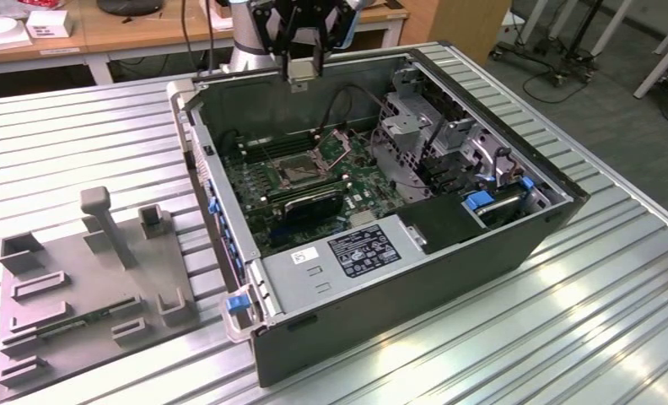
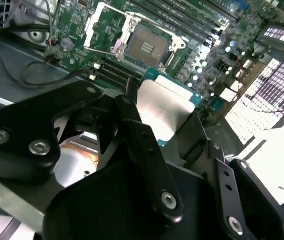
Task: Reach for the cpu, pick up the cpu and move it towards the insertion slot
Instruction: 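Pick up the cpu and move it towards the insertion slot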
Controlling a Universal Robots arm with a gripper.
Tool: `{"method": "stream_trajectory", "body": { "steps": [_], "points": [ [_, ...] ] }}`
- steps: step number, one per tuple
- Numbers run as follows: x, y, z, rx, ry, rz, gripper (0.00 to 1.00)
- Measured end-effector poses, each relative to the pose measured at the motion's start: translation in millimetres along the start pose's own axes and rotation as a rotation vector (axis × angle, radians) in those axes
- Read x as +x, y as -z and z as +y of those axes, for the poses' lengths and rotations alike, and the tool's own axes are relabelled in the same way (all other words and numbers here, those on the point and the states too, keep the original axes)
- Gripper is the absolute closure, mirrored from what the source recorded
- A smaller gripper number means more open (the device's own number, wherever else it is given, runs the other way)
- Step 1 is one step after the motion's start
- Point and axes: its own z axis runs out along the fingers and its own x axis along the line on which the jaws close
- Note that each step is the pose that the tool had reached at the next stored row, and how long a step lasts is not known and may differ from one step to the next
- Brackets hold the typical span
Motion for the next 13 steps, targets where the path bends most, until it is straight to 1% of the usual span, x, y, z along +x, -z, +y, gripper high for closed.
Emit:
{"method": "stream_trajectory", "body": {
  "steps": [2,8,13],
  "points": [
    [-0.6,-1.6,3.5,-0.0001,-0.002,0.0000,0.45],
    [-4.5,-6.1,11.1,-0.0001,-0.010,-0.0001,0.45],
    [-5.2,-9.3,20.2,0.0000,-0.015,0.0000,0.45]
  ]
}}
